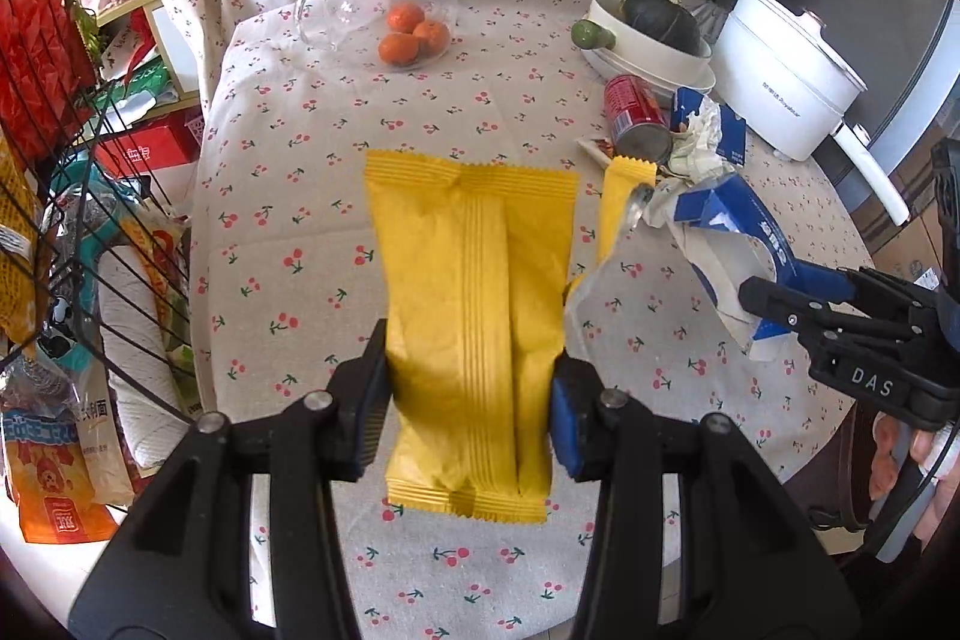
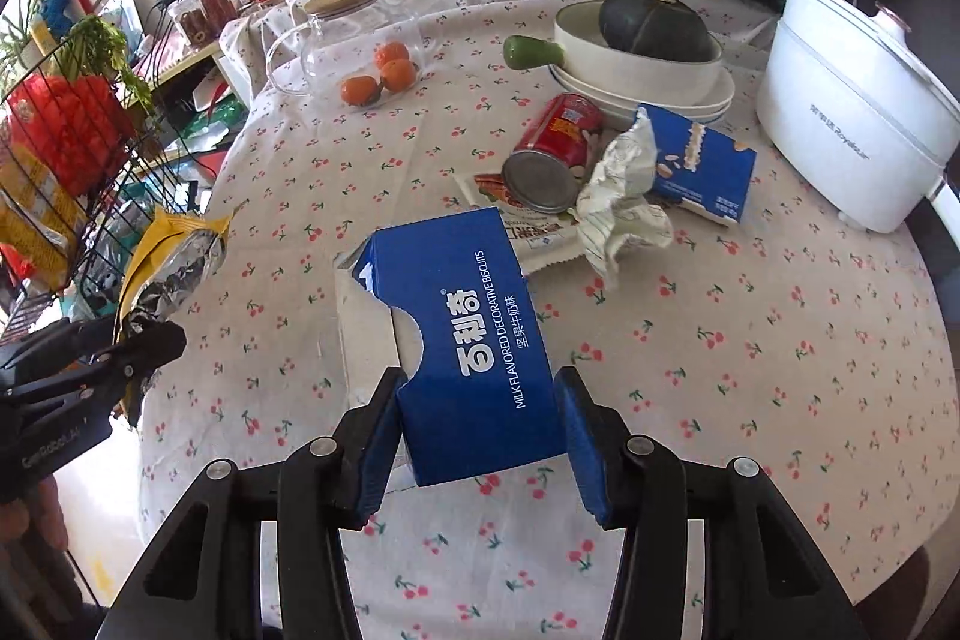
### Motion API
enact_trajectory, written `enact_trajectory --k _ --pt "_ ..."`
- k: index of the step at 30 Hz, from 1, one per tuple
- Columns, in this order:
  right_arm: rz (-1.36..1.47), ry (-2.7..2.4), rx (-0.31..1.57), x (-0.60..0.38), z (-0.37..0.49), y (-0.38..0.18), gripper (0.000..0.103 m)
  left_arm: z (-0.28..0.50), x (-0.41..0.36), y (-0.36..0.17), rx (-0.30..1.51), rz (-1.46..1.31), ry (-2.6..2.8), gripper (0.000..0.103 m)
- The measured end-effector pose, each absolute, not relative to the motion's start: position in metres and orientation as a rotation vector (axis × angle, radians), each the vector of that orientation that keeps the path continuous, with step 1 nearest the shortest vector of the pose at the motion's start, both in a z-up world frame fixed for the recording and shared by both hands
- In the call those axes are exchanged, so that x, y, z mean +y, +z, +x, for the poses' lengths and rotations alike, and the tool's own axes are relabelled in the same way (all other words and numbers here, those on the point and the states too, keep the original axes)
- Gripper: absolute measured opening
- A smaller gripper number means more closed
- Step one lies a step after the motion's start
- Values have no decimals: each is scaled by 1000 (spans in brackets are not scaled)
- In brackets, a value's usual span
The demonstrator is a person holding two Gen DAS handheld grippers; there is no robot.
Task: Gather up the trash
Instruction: 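Grasp the blue biscuit box with the right tool while the left tool holds the yellow packet, then carry the yellow packet and blue box over the brown bin and open both tools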
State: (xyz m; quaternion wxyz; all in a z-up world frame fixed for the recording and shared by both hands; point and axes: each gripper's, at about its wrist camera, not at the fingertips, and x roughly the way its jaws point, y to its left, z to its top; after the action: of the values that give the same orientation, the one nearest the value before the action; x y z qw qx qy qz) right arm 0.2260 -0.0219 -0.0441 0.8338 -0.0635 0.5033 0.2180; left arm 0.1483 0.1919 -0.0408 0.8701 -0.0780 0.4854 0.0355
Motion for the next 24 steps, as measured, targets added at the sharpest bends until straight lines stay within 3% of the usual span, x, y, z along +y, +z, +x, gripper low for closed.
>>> enact_trajectory --k 12,24 --pt "-93 317 1061 -163 171 -27 51 135 96 -25 979 -106 -83 47" --pt "89 135 1108 -302 129 -42 51 128 -5 -44 1009 -40 -244 47"
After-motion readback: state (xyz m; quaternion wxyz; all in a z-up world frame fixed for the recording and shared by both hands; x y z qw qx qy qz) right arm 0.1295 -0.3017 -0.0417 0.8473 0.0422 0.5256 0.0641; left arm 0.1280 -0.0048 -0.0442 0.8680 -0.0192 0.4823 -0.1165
